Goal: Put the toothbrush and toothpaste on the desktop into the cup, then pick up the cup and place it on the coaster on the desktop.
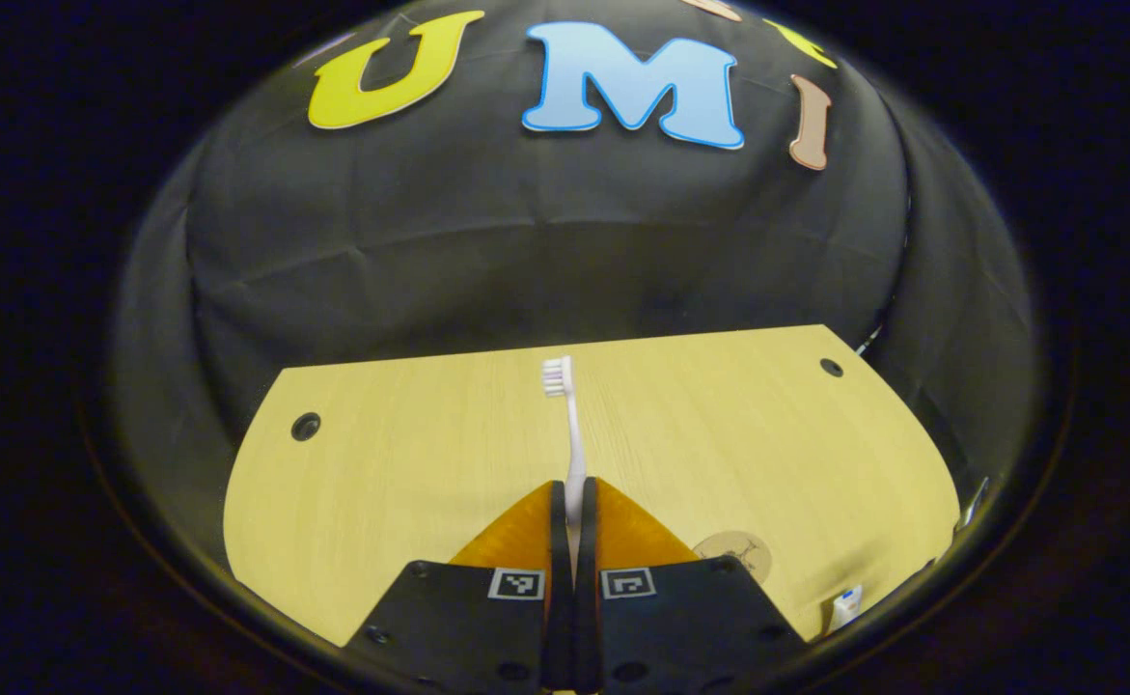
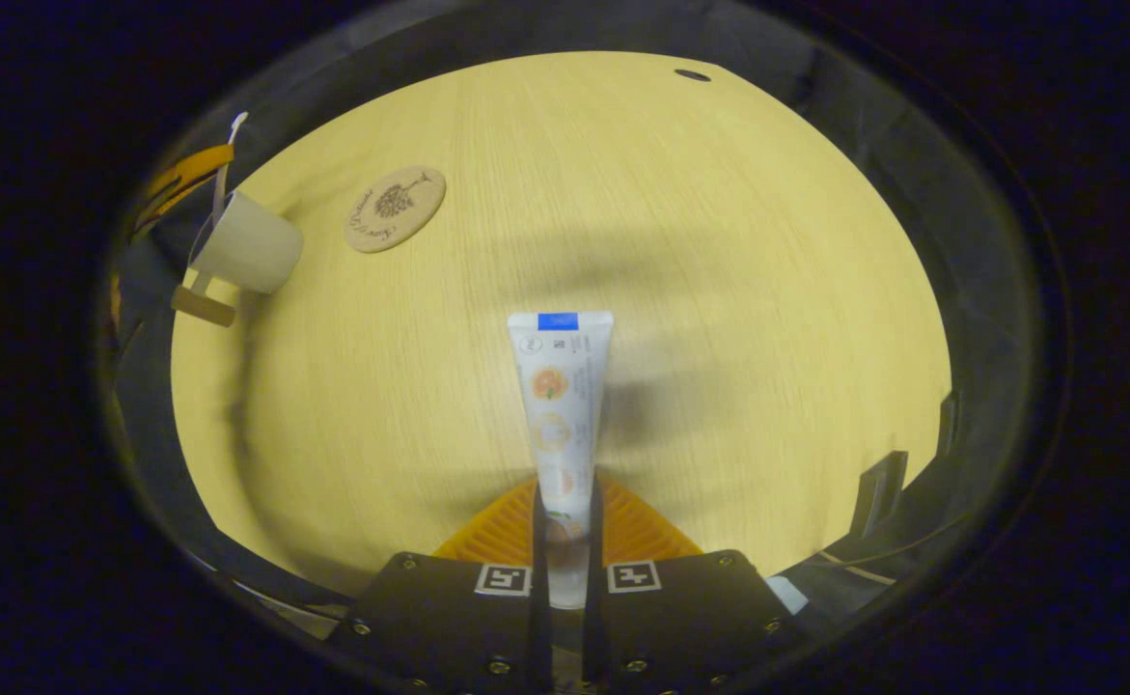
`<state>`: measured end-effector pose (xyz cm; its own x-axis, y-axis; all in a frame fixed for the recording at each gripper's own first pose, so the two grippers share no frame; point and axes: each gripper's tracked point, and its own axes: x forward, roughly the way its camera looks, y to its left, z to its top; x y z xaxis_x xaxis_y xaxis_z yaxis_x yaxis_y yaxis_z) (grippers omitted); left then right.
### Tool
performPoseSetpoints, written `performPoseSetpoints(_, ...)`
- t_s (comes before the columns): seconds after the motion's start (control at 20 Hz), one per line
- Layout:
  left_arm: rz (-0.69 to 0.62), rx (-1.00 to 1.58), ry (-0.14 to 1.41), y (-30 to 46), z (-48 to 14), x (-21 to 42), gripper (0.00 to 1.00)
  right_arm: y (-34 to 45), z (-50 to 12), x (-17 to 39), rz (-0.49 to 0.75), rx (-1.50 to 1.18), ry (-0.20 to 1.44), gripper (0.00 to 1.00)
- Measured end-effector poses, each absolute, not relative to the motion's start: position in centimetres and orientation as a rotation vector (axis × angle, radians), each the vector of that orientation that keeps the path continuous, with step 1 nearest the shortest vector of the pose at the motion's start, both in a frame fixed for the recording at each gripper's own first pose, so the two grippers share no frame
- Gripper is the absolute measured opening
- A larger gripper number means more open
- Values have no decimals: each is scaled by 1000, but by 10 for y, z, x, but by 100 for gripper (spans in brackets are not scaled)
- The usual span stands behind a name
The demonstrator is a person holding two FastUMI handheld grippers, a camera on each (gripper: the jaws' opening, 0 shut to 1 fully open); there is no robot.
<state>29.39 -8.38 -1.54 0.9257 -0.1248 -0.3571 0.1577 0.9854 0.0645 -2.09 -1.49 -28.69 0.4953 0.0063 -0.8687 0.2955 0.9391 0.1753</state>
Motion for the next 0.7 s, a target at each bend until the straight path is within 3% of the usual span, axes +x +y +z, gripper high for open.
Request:
performPoseSetpoints(0.05,-144,82,356,-83,-21,291,7,-15,-285,-21,-177,316,1041,14)
performPoseSetpoints(0.1,-140,71,361,-81,-29,288,13,-15,-285,-21,-176,312,1039,14)
performPoseSetpoints(0.15,-137,63,369,-79,-33,285,7,-15,-284,-22,-172,308,1037,14)
performPoseSetpoints(0.2,-131,60,366,-76,-37,283,17,-15,-282,-22,-167,301,1034,14)
performPoseSetpoints(0.25,-130,56,373,-75,-40,278,11,-16,-282,-22,-162,295,1032,14)
performPoseSetpoints(0.4,-137,32,366,-76,-41,272,17,-16,-278,-23,-153,287,1028,14)
performPoseSetpoints(0.55,-125,16,366,-71,-46,263,42,-17,-277,-22,-146,286,1019,14)
performPoseSetpoints(0.7,-98,8,351,-59,-42,243,53,-16,-270,-21,-138,289,1002,14)
